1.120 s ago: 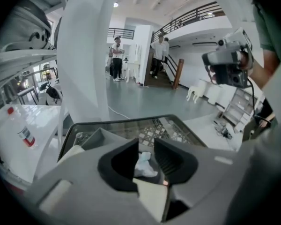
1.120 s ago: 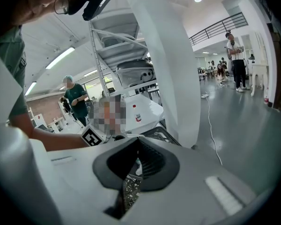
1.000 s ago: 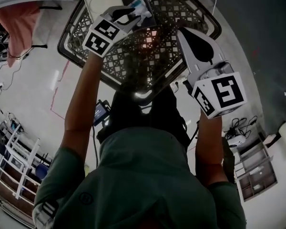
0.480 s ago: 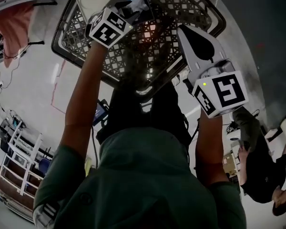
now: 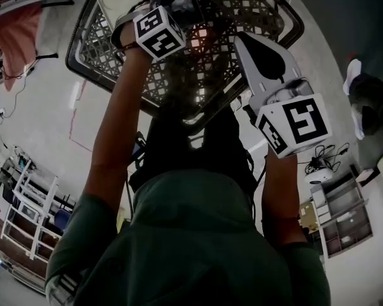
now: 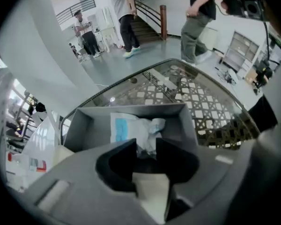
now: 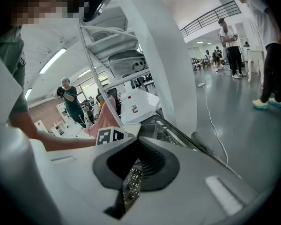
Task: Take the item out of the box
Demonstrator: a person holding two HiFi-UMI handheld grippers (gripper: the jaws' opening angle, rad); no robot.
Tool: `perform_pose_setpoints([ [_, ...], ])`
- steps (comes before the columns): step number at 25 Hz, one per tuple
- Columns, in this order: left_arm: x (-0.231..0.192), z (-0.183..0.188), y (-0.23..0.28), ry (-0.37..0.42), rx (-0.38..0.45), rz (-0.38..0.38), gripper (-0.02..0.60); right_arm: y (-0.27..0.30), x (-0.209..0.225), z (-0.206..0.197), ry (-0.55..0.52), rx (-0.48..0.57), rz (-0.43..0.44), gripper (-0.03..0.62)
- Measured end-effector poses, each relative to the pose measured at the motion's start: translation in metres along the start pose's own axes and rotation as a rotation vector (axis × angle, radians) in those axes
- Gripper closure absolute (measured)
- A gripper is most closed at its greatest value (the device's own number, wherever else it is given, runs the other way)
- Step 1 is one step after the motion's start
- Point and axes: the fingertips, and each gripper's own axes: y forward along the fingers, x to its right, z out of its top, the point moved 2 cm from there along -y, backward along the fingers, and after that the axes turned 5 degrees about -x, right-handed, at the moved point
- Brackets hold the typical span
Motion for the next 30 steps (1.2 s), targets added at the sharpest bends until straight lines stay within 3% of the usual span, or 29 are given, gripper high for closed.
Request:
perform_pose_setpoints([
  [7, -0.009, -0.003, 0.0, -0.027, -0.008, 0.025, 0.557, -0.006, 0.0, 0.0, 0.0, 0.008, -0.009, 0.589],
  [16, -0.011, 0.0, -0.02, -0.054, 0.056, 0.049, 0.568, -0.015, -0.007, 0.008, -0.014, 0.021, -0.019, 0.589],
  [30, -0.024, 0.013, -0.148, -0.138, 0.291, 0.097, 0.571, -0.041, -0.054, 0.061, -0.076, 0.078, -0.034, 0.589],
])
